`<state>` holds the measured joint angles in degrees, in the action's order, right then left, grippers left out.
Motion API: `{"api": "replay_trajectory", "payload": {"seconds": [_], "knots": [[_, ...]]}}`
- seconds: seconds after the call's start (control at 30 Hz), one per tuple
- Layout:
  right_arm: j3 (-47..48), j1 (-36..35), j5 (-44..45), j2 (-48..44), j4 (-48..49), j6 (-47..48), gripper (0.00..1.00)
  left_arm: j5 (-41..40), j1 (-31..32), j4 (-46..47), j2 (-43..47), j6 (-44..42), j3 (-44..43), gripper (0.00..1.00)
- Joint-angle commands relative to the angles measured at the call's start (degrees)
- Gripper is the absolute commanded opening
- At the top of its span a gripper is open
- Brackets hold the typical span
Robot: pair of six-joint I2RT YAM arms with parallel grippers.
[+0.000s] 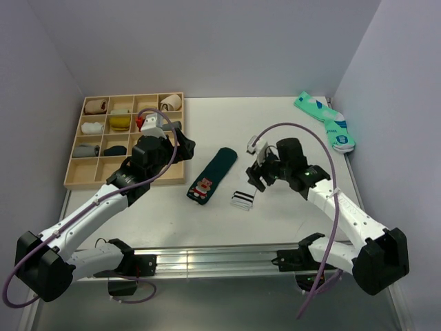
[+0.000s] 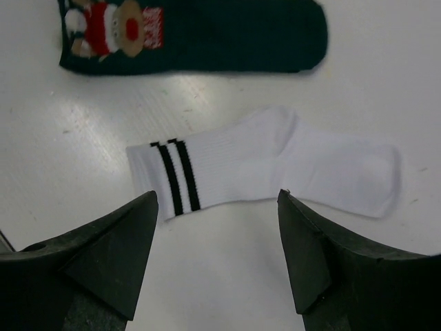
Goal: Roll the socks
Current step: Roll the sock at the center of the board.
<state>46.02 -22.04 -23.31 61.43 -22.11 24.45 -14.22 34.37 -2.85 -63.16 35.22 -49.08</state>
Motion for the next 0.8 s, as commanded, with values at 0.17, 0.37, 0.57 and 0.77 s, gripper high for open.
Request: {"api": "replay_trajectory", "payload": {"seconds": [0.17, 0.37, 0.57, 0.77], "knots": [[-2.87, -9.50, 6.00, 5.18, -2.85, 2.00, 0.67, 0.68, 0.17, 2.24, 1.46, 0.46, -0.66, 1.00], [-3.48, -13.54, 9.07, 9.40, -3.12, 2.45, 0.60, -0.02, 0.17, 1.18, 1.54, -0.07, -2.25, 1.00], [-2.34, -16.98, 10.04, 13.63, -2.85, 1.75, 0.57, -0.02, 0.17, 0.39, 0.93, -0.33, -3.57, 0.99], [-1.73, -19.26, 11.79, 17.40, -1.80, 0.96, 0.56, -0.55, 0.17, -0.31, 1.10, -1.03, -4.62, 0.99]]}}
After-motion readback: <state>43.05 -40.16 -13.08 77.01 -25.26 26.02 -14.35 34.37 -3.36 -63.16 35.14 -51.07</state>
